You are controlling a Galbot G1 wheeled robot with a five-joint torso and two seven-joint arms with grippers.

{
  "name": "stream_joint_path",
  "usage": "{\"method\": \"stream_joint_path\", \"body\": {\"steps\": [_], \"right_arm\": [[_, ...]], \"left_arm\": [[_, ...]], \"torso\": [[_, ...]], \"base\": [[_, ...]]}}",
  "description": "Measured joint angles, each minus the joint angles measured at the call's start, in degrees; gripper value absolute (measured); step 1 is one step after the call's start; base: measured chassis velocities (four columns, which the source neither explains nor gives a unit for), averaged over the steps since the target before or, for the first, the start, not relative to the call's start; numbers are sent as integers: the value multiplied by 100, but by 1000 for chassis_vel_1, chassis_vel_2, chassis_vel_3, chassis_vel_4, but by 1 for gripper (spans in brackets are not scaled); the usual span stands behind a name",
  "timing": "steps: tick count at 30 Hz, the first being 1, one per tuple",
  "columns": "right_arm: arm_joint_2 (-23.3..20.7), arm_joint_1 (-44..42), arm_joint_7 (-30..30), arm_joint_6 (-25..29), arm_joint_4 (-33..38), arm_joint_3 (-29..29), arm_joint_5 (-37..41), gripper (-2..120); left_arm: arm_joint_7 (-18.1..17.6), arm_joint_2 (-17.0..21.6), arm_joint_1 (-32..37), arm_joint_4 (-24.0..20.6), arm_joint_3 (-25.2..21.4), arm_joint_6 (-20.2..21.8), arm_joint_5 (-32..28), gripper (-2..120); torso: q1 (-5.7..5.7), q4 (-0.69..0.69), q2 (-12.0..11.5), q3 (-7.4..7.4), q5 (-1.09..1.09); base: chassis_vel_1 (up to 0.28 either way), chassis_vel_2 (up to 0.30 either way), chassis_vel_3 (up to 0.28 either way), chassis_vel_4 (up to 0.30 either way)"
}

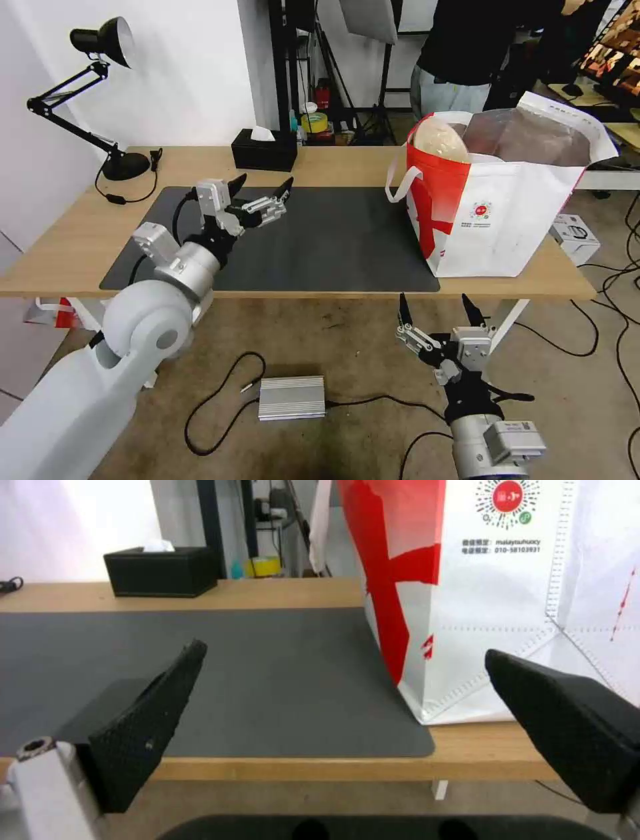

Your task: Pick up the trash from the table and place it into the takeout bag.

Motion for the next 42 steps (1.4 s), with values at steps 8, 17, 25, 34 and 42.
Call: {"method": "stream_joint_path", "body": {"steps": [8,17,25,34,42], "right_arm": [[0,0,0,0,0,0,0,100],[0,0,0,0,0,0,0,100],[0,0,0,0,0,0,0,100],[0,0,0,0,0,0,0,100],[0,0,0,0,0,0,0,100]], "left_arm": [[58,-170,442,-110,-30,-78,203,100],[226,-463,1192,-223,-114,-344,756,100],[321,-669,1565,-358,-259,-475,1089,100],[450,-915,1881,-443,-411,-593,1344,100],[500,-1069,2151,-490,-564,-791,1560,100]], "torso": [[0,-1,0,0,0],[0,0,-1,0,0],[0,0,-1,0,0],[0,0,-1,0,1],[0,0,-1,0,1]], "base": [[0,0,0,0],[0,0,0,0],[0,0,0,0],[0,0,0,0],[0,0,0,0]]}}
